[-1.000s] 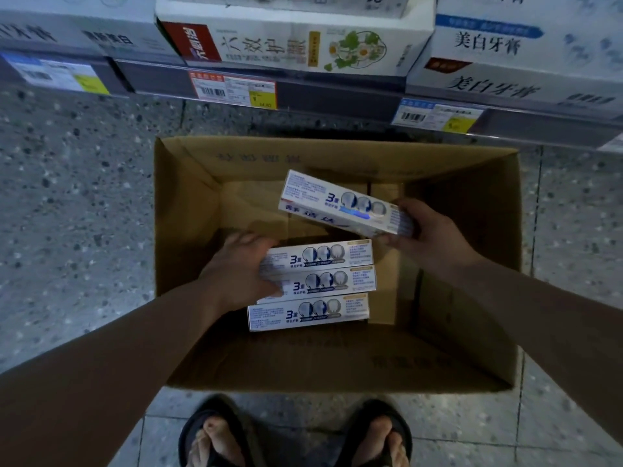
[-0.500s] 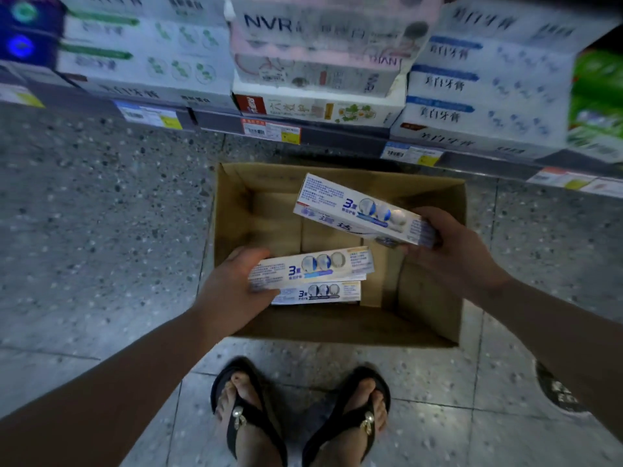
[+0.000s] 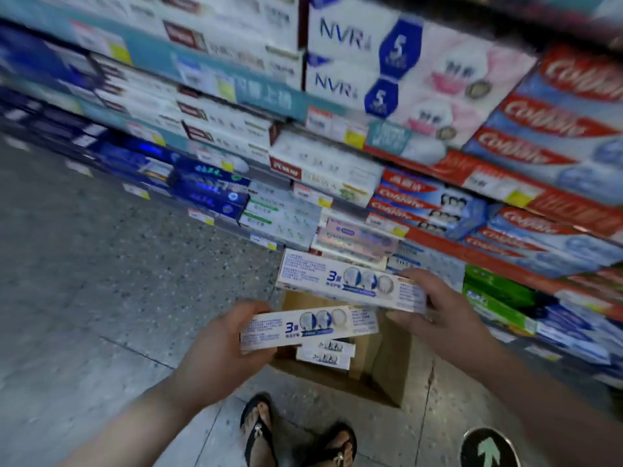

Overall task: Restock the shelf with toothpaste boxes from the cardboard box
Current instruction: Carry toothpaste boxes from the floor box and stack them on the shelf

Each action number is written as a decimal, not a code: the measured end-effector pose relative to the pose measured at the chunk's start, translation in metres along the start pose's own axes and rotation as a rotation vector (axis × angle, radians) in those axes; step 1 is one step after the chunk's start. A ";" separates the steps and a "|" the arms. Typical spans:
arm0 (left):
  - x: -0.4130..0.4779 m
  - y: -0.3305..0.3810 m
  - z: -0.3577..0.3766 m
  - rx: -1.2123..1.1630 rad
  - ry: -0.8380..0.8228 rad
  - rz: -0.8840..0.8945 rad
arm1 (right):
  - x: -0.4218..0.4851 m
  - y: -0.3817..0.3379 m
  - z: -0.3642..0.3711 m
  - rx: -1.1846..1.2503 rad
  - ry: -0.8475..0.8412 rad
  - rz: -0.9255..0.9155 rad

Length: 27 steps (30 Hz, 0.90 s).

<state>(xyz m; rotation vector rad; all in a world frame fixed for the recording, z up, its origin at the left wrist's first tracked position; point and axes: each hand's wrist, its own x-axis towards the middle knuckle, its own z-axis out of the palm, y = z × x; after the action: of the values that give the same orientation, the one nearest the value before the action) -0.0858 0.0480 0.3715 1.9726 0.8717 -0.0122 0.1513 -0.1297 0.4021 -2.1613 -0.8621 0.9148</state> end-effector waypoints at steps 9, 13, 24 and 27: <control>-0.158 0.069 -0.177 -0.131 0.357 -0.029 | -0.066 -0.230 -0.035 0.023 -0.127 -0.241; -0.203 0.058 -0.247 -0.206 0.443 -0.047 | -0.074 -0.323 -0.006 -0.028 -0.148 -0.349; -0.330 -0.028 -0.497 -0.200 0.736 -0.034 | -0.070 -0.588 0.172 0.013 -0.188 -0.597; -0.351 -0.041 -0.554 -0.189 0.776 -0.020 | -0.062 -0.644 0.208 0.046 -0.203 -0.639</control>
<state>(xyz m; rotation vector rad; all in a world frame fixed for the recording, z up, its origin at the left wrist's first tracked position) -0.5533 0.2848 0.7681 1.7847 1.3185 0.8393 -0.2487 0.2619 0.7877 -1.6002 -1.4967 0.8079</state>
